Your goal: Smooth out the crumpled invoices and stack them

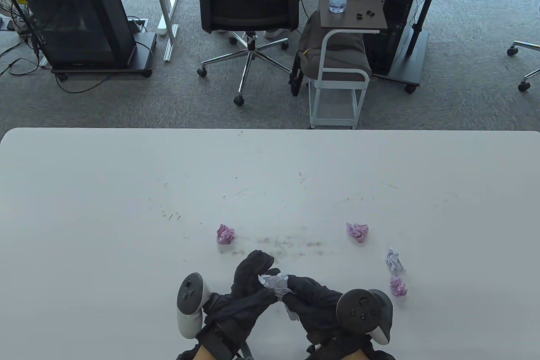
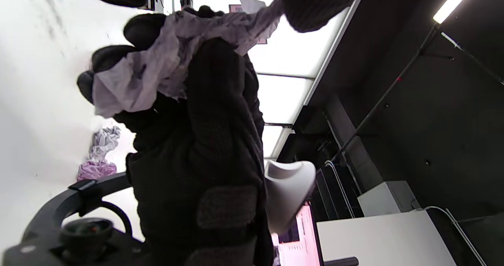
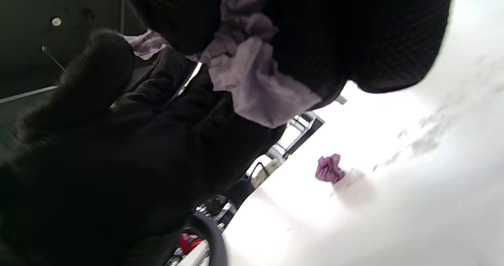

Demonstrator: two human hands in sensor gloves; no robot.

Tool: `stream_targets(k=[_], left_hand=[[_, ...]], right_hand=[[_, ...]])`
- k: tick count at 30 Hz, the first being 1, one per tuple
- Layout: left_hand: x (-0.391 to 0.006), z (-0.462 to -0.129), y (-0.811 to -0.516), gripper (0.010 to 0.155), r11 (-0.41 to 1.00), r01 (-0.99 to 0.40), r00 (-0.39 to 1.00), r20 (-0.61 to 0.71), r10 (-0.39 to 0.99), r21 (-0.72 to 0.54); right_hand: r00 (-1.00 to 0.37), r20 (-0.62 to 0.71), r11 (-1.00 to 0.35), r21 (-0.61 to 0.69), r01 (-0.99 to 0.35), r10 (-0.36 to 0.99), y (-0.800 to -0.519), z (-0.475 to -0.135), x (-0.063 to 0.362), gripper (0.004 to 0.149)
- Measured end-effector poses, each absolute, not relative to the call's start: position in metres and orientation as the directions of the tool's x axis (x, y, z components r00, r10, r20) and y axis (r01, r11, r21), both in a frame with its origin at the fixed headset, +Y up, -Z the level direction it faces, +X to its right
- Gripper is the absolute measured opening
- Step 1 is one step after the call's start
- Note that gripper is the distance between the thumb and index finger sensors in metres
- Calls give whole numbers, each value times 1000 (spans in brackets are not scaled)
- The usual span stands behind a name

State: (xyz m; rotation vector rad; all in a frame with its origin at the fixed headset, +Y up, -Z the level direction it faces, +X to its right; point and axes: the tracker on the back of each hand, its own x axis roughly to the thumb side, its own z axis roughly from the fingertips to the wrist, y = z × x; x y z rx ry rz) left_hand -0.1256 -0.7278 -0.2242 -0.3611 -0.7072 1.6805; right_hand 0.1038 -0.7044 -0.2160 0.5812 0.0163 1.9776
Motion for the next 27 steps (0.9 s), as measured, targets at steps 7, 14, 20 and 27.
stream_targets(k=[7,14,20,27], left_hand=[[-120,-227,-731,72,51,-693,-77,144,987,-719],[-129,-228,-728,44,76,-825,-42,196,980,-560],[-135,-229,-732,44,41,-881,-29,141,990,-471],[-139,-229,-737,44,55,-904,27,73,997,-423]], right_hand=[[-163,230,-273,608,-746,959,-715,-223,102,42],[-207,254,-309,483,-819,945,-716,-227,112,41],[-230,288,-317,306,-898,930,-712,-226,121,41],[-286,314,-348,160,-924,905,-709,-225,132,40]])
